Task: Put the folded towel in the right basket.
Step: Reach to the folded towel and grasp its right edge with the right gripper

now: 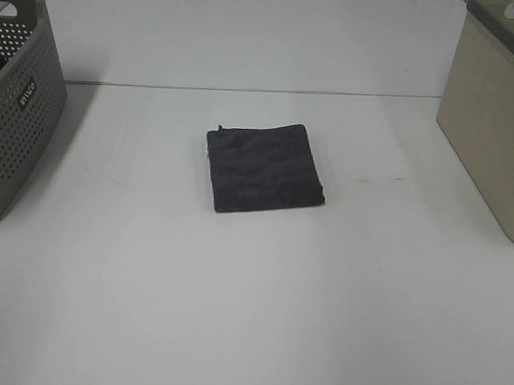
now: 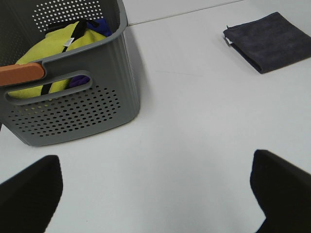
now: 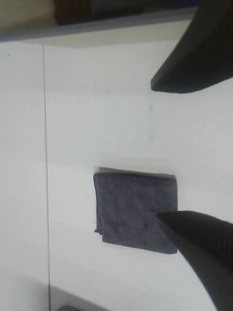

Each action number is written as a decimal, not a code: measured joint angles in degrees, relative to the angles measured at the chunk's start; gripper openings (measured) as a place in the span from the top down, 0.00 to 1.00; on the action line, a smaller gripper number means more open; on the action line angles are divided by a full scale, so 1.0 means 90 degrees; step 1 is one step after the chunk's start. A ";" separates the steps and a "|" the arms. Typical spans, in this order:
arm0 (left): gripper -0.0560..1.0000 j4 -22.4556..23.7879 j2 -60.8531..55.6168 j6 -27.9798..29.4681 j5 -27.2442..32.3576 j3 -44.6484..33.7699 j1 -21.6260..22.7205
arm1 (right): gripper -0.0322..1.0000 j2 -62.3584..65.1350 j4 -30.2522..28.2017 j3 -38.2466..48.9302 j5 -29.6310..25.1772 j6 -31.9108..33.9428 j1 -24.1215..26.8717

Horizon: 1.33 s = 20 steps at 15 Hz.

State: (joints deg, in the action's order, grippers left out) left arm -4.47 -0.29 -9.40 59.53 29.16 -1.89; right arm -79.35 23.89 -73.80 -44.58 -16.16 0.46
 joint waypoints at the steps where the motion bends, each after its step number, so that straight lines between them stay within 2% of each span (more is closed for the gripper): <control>1: 0.01 0.0000 0.0000 0.0000 0.0000 0.0000 0.0000 | 0.35 -0.0414 0.0280 -0.0210 -0.0032 -0.0242 0.0000; 3: 0.01 0.0000 0.0000 0.0000 0.0000 0.0000 0.0000 | 0.35 -0.1146 0.0484 -0.0560 -0.0134 -0.0541 -0.0121; 7: 0.01 0.0000 0.0000 0.0000 0.0000 0.0000 0.0000 | 0.35 -0.2413 0.0369 -0.1044 -0.0146 -0.0541 -0.1089; 9: 0.01 0.0000 0.0000 0.0000 0.0000 0.0000 0.0000 | 0.35 -0.3030 0.0407 -0.1331 -0.0306 -0.0516 -0.1311; 12: 0.01 0.0000 0.0000 0.0000 0.0000 0.0000 0.0000 | 0.35 -0.4036 0.0643 -0.1954 -0.0738 -0.0503 -0.1318; 15: 0.01 0.0000 0.0000 0.0000 0.0000 0.0000 0.0000 | 0.35 -0.5061 0.0879 -0.2674 -0.1464 -0.0446 -0.1318; 20: 0.01 0.0000 0.0000 0.0000 0.0000 0.0000 0.0000 | 0.34 -0.6360 0.1031 -0.3883 -0.1923 -0.0407 -0.1318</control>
State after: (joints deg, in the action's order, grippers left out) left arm -4.47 -0.29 -9.40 59.53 29.16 -1.89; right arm -136.59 33.17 -108.75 -61.88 -19.82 -11.40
